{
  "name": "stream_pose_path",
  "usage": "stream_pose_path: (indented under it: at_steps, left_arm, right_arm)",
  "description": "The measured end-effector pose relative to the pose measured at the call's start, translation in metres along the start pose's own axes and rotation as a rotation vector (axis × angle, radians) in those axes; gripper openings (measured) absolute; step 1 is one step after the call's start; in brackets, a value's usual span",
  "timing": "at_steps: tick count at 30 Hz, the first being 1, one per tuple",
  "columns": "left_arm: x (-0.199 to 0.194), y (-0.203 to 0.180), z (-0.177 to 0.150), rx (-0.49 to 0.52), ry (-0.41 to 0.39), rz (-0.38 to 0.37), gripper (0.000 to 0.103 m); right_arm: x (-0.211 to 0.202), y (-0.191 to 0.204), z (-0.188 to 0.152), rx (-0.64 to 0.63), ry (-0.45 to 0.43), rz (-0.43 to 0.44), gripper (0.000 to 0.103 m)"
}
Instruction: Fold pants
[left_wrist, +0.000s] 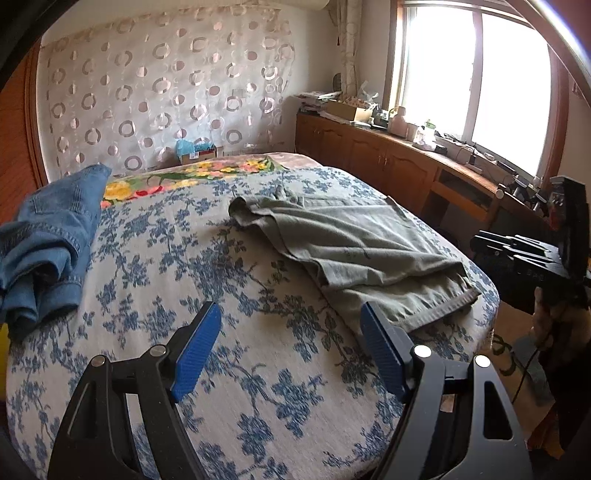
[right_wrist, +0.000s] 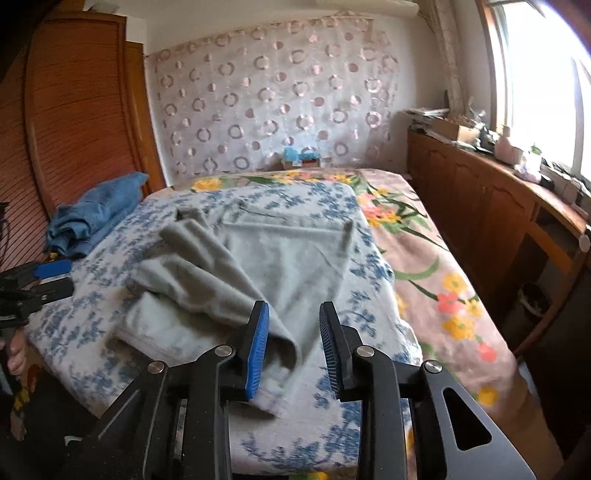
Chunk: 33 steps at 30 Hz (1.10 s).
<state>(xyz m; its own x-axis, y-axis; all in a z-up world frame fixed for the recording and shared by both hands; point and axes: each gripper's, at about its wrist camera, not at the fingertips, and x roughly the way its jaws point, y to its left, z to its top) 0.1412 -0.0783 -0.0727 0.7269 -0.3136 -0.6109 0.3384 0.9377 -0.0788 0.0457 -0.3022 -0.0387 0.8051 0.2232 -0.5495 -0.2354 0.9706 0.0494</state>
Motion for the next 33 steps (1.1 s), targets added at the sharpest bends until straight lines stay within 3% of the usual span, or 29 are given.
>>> stream_pose_path:
  at_steps: [7, 23, 33]
  left_arm:
    - [0.001, 0.009, 0.009, 0.006, -0.003, -0.002, 0.078]
    - [0.024, 0.036, 0.02, 0.011, 0.023, 0.019, 0.078]
    - [0.035, 0.051, 0.022, -0.017, 0.031, 0.005, 0.078]
  right_arm:
    - [0.015, 0.031, 0.011, -0.024, 0.019, 0.089, 0.029]
    - [0.098, 0.079, 0.036, -0.133, 0.146, 0.263, 0.031]
    - [0.121, 0.105, 0.043, -0.202, 0.216, 0.274, 0.038]
